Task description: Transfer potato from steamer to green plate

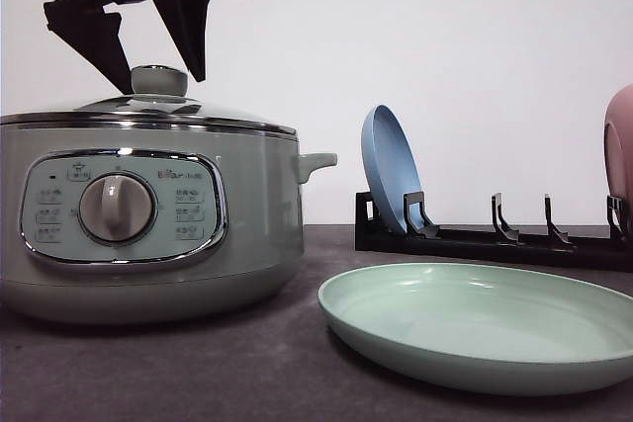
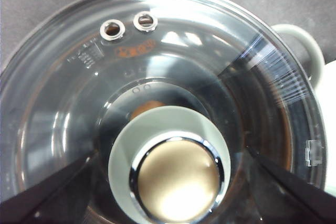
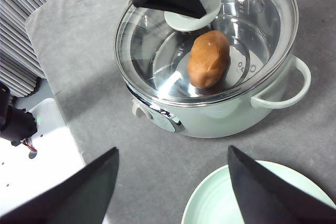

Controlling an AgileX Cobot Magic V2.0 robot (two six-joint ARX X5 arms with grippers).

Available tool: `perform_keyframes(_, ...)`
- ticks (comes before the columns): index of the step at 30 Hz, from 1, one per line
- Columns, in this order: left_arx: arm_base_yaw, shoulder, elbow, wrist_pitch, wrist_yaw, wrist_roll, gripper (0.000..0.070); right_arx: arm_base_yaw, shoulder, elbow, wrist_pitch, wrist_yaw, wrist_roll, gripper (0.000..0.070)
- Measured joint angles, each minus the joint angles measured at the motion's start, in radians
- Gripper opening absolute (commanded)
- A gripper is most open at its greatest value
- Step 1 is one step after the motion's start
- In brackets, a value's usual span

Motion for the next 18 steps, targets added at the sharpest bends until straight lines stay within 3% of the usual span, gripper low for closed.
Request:
perform_keyframes(3,-0.001,0.003,0.0,0.0,-0.001,0.0,0.0524,0.0,0.0,0.0,0.0,0.0,0.0,0.0411)
perform_keyframes(12,-0.003,0.004,0.0,-0.018,-0.001,0.0,0.0308,0.0,0.0,0.0,0.0,0.0,0.0,0.0411)
perform_keyframes(18,-0.004,0.004,0.001,-0.026,0.0,-0.001,0.0292,0.0,0.0,0.0,0.0,0.003,0.0,0.0411)
